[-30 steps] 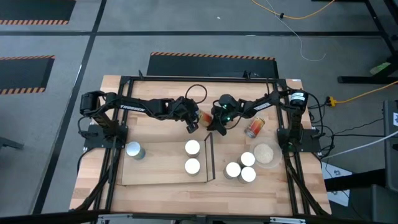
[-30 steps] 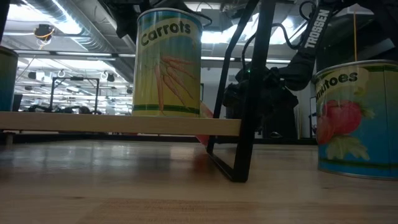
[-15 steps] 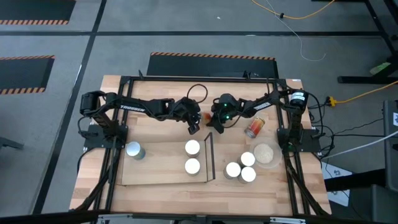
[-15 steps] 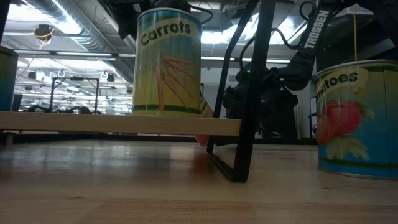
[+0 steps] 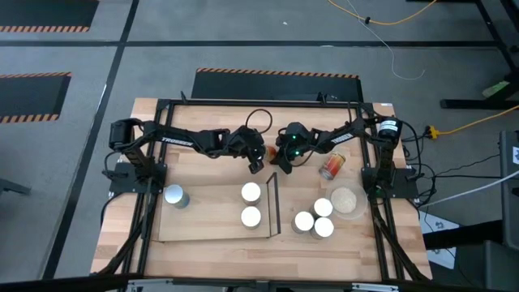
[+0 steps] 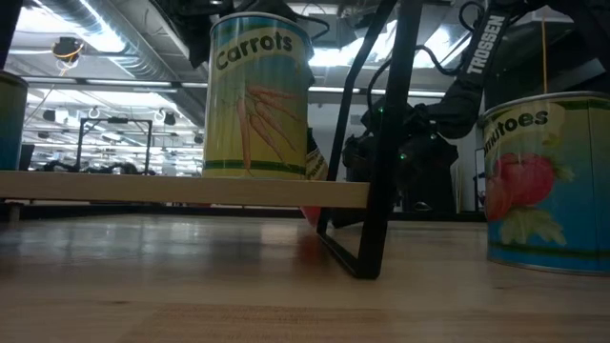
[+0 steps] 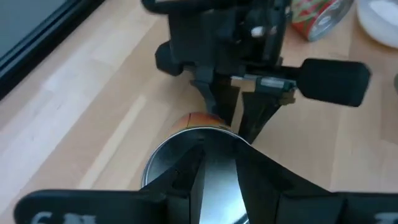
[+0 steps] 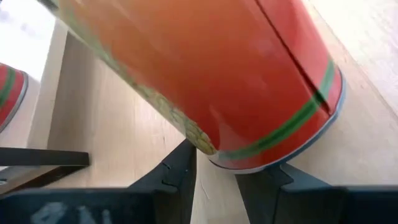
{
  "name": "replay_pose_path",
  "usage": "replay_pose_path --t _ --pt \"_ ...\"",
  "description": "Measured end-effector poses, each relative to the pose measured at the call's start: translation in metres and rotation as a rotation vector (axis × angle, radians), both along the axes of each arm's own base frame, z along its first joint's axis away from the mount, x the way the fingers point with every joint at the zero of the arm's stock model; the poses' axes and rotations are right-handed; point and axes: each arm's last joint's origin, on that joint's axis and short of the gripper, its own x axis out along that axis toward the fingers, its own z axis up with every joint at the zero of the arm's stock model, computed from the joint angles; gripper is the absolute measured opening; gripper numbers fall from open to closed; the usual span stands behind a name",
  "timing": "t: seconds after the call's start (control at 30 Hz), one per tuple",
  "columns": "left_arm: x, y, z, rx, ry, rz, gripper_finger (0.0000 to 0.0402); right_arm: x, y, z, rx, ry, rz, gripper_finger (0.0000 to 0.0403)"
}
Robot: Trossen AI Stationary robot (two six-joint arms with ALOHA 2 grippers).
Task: Pick and place cans onto a shelf
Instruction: Put the pineapple can on the shelf
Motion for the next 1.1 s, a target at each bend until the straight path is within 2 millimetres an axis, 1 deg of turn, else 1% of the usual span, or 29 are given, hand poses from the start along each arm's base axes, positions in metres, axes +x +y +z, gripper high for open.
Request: replay_pose_path --t 0.23,0.4,0.63,0.77,0.9,1.1 --pt "0.005 0.001 0.005 0.025 -0.074 0.005 0.0085 0.0 0.001 0.0 0.035 0.018 0.006 0.0108" --pt "0.006 0.001 0.005 0.024 -0.08 0.004 0.0085 0.001 0.001 0.002 0.097 0.043 0.042 0.0108" --pt "0.005 0.001 0.004 0.022 -0.069 0.002 0.0085 0.011 -0.001 0.013 0.19 0.227 0.109 0.0108" --pt "0.005 0.001 0.003 0.022 -0.063 0.003 0.0085 0.015 -0.002 0.023 0.184 0.309 0.162 0.0108" --pt "0.004 0.001 0.001 0.02 -0.056 0.001 0.0085 0.021 -0.004 0.034 0.161 0.325 0.19 0.0108" --pt "0.005 0.001 0.002 0.02 -0.061 0.002 0.0085 0.022 -0.005 0.037 0.145 0.334 0.201 0.0108"
